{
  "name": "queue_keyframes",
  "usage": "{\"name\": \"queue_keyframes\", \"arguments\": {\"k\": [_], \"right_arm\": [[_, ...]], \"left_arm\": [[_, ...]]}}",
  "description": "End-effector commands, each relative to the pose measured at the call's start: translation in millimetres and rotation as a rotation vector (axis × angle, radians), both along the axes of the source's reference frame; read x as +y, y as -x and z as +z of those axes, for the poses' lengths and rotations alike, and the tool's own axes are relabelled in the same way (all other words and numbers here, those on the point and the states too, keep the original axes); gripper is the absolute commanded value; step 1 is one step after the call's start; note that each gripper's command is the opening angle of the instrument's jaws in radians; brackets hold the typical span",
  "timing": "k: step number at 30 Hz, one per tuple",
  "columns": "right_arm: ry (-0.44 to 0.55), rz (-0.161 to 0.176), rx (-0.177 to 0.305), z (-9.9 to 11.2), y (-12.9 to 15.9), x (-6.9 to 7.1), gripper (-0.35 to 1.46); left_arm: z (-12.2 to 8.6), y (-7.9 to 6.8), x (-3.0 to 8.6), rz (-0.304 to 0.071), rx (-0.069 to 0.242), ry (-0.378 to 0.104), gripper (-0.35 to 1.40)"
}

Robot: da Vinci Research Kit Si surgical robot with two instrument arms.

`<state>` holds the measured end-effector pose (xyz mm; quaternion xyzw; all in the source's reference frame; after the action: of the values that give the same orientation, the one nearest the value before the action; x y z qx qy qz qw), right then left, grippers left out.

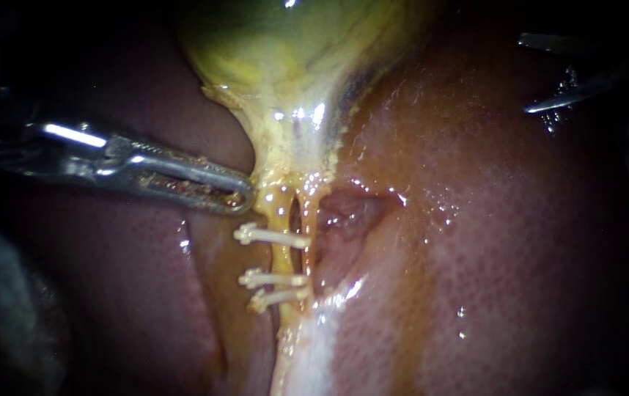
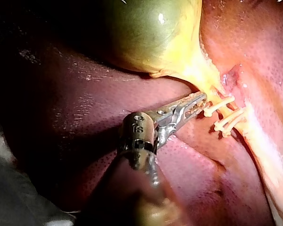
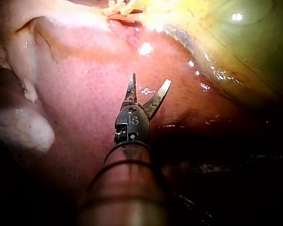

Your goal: Go to the cutting position left tube

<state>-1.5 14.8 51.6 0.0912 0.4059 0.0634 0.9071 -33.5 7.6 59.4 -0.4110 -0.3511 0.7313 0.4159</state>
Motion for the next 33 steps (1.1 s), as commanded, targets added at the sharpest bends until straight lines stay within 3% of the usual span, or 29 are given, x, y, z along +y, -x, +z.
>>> {"name": "queue_keyframes", "arguments": {"k": [1,7,17,23,27,29,33], "right_arm": [[0.000,0.001,-0.001,0.0,0.0,0.0,1.43],[0.000,0.002,-0.001,0.0,-0.1,0.0,1.45],[0.000,0.002,-0.001,0.0,-0.2,0.0,1.45],[-0.016,-0.012,0.014,-0.3,-0.9,-0.4,1.45],[-0.054,-0.034,0.048,-1.0,-2.9,-1.9,1.45],[-0.098,-0.061,0.075,-1.3,-4.4,-3.0,1.43],[-0.164,-0.064,0.090,-1.6,-7.6,-5.6,1.43]], "left_arm": [[0.0,0.0,0.0,-0.001,0.000,-0.001,-0.35],[-1.8,-1.0,0.6,-0.011,0.005,-0.002,-0.35],[-7.1,-5.6,3.7,-0.072,-0.001,0.020,-0.35],[-7.3,-5.8,3.5,-0.080,0.001,0.021,-0.35],[-7.4,-5.7,3.3,-0.081,0.002,0.022,-0.35],[-7.4,-5.7,3.3,-0.081,0.002,0.022,-0.35],[-7.4,-5.7,3.3,-0.081,0.002,0.022,-0.35]]}}
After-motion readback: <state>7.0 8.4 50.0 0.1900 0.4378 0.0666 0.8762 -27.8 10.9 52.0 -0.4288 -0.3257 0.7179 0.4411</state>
